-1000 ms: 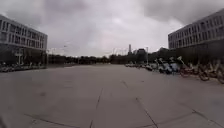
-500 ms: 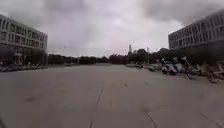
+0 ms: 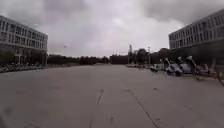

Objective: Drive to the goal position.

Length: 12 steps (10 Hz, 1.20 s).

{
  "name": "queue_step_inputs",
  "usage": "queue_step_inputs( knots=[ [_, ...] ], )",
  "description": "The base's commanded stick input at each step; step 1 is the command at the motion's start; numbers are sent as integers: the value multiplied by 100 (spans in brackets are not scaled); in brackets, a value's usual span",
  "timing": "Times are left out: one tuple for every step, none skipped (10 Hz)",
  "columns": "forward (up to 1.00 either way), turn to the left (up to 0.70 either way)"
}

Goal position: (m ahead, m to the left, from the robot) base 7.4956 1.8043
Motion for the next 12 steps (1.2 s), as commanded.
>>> queue_step_inputs(
  knots=[
    [85,-4],
    [85,-4],
    [85,-4],
    [85,-4],
    [85,-2],
    [85,4],
    [85,0],
    [85,-3],
    [85,-3],
    [85,-3],
    [85,-3],
    [85,-3]
  ],
)
